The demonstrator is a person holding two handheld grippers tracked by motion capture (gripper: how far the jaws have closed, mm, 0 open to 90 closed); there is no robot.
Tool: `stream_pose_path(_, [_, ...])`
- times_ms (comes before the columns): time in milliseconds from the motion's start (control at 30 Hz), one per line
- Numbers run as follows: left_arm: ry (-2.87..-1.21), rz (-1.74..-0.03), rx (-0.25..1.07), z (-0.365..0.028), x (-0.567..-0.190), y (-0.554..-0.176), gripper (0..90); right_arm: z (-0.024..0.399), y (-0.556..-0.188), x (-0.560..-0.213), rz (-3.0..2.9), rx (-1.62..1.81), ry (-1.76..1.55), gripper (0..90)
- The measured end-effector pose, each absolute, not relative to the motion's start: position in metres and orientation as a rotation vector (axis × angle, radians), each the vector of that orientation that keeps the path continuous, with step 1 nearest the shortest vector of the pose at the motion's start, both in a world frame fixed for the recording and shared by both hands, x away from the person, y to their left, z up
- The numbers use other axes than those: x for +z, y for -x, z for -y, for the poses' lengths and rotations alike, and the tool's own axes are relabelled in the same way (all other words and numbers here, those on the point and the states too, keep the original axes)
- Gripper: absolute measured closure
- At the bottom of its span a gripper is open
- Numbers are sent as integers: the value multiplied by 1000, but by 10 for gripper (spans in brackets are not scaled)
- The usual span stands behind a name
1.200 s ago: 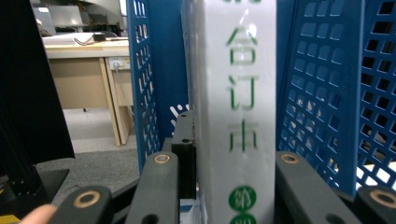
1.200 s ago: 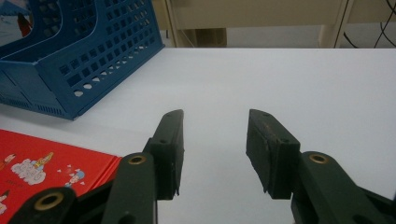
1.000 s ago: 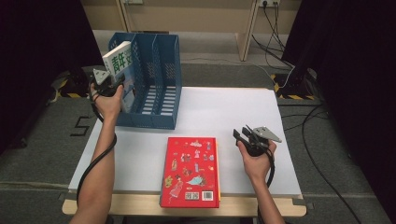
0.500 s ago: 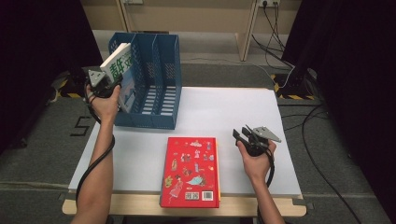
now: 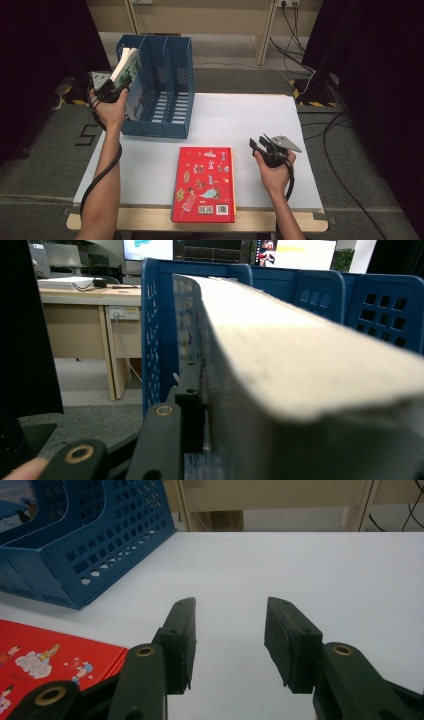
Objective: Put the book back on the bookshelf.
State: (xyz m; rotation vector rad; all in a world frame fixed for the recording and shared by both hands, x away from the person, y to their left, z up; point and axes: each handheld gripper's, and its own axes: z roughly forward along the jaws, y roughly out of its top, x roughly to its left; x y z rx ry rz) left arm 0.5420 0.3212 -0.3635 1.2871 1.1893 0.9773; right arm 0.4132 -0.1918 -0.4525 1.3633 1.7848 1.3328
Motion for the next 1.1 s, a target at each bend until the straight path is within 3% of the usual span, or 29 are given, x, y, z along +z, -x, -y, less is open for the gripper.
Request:
stream_pose_path(333, [-1292, -1234, 960, -314, -364, -530, 649, 192, -413, -452, -1788, 1332, -1367, 560])
stream_pose_path(667, [-1310, -1254, 958, -314, -360, -532, 717, 193, -413, -453, -1789, 1326, -1379, 557])
stream_pose_path(1100, [-1346, -1284, 918, -311, -356, -541, 706, 194, -413, -453, -1790, 1327, -1387, 553])
